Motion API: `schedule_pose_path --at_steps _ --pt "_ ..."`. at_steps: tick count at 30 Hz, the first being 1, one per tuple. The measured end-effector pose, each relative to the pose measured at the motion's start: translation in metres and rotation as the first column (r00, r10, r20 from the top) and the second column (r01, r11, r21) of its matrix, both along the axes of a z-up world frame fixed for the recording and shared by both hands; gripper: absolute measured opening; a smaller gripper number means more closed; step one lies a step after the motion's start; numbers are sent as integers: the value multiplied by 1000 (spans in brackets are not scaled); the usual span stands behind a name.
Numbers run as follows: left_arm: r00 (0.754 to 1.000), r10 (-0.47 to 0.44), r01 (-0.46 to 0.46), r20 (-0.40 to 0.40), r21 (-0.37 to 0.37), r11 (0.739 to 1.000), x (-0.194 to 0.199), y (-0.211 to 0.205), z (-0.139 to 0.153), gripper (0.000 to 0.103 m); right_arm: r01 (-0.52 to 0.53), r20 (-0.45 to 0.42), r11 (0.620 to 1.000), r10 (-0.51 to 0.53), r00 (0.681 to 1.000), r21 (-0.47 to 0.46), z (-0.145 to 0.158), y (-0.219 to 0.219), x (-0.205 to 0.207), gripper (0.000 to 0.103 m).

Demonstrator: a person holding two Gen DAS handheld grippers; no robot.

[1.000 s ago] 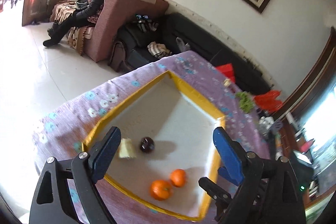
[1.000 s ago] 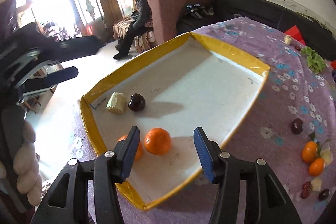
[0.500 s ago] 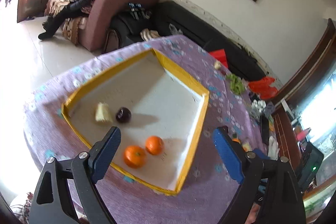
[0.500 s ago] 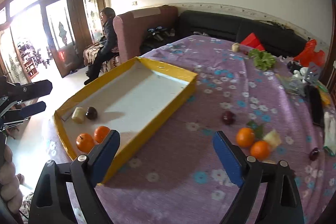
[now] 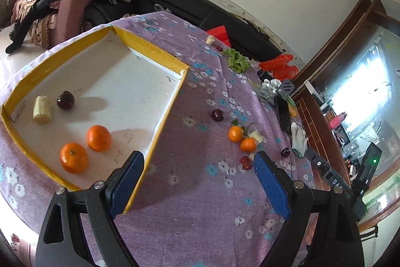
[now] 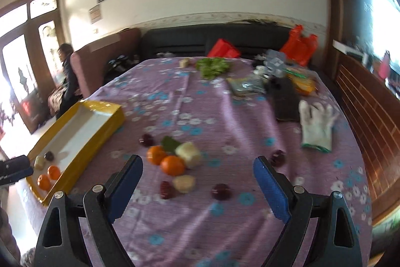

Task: Organize fruits
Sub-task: 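Move both tools back from the tray toward the fruit, then grasp a tangerine with the left tool while the right tool grasps a dark plum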

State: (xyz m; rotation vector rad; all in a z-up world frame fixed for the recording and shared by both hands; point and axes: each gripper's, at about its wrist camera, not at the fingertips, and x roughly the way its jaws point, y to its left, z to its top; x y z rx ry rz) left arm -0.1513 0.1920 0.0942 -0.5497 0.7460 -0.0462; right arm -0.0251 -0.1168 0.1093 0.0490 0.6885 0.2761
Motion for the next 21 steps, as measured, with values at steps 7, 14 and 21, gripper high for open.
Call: schedule_pose_path --at_steps 7,14,21 --pt "1000 26 -25 -10 104 994 1 -7 -1 89 51 -55 996 -46 997 80 -15 -39 14 93" --pt "999 -24 28 -32 121 992 13 -19 -12 75 26 -163 987 0 987 159 -41 -47 39 89" --pt "991 -104 117 -86 163 980 34 -44 -23 65 -33 -228 996 51 972 81 -76 -15 53 75"
